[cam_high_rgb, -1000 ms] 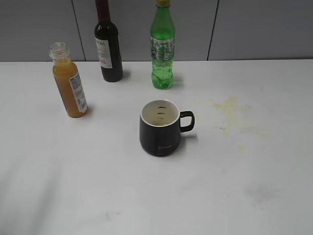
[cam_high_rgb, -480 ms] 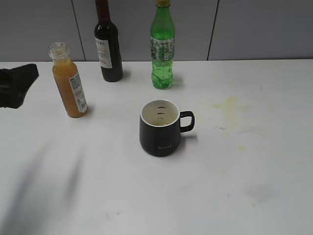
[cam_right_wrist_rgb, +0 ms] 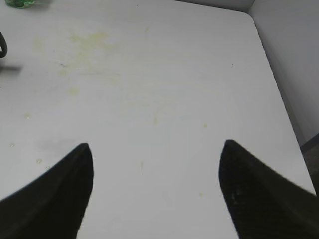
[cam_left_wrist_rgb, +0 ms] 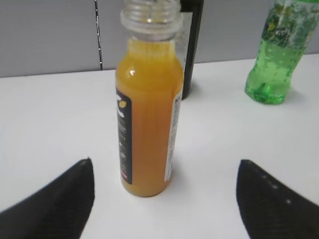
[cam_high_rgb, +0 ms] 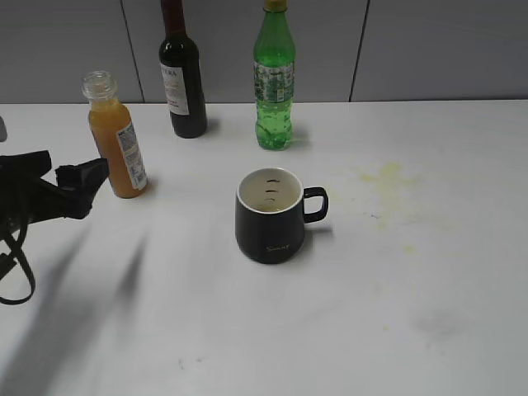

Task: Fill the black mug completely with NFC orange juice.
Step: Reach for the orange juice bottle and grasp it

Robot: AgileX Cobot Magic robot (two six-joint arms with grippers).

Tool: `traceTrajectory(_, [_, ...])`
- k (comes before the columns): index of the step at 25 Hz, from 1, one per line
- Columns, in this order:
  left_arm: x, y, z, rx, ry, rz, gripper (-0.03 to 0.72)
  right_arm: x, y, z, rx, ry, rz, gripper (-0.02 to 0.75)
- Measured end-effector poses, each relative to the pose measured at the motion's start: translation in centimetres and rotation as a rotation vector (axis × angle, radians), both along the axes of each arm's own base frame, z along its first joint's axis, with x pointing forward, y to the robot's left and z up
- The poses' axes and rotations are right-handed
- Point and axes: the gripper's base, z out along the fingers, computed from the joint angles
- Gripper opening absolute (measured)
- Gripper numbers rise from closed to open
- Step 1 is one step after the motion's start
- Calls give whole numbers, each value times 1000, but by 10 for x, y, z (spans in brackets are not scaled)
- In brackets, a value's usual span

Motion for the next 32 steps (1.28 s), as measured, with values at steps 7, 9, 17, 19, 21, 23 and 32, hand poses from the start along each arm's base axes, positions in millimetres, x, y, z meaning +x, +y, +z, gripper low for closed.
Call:
traceTrajectory(7, [29, -8, -30, 13, 45, 0, 694, 0, 0, 0, 0, 0, 0, 594])
traceTrajectory(9, [38, -10, -39, 18, 58, -4, 694, 0, 0, 0, 0, 0, 0, 594])
traceTrajectory(17, [67, -17, -58, 18, 63, 4, 694, 0, 0, 0, 0, 0, 0, 594])
traceTrajectory(19, [74, -15, -61, 17, 61, 14, 694, 0, 0, 0, 0, 0, 0, 594])
traceTrajectory(21, [81, -13, -62, 14, 52, 26, 694, 0, 0, 0, 0, 0, 0, 594])
traceTrajectory(23, [88, -11, -64, 17, 49, 27, 694, 0, 0, 0, 0, 0, 0, 594])
traceTrajectory(32, [117, -20, -68, 37, 11, -46, 694, 0, 0, 0, 0, 0, 0, 594])
